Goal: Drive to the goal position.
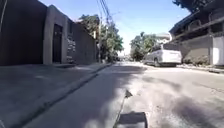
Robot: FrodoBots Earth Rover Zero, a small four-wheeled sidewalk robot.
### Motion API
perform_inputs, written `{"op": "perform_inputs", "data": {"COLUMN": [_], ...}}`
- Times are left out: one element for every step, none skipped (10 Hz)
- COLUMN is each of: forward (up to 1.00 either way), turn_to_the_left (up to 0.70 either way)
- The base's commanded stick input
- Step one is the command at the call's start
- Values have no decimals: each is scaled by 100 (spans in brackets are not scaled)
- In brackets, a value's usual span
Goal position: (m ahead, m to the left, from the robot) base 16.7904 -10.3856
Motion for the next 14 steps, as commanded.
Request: {"op": "perform_inputs", "data": {"forward": [100,100,100,100,100,100,100,100,100,100,100,100,100,100], "turn_to_the_left": [0,0,-12,-27,-39,-39,-25,0,0,0,0,0,0,-2]}}
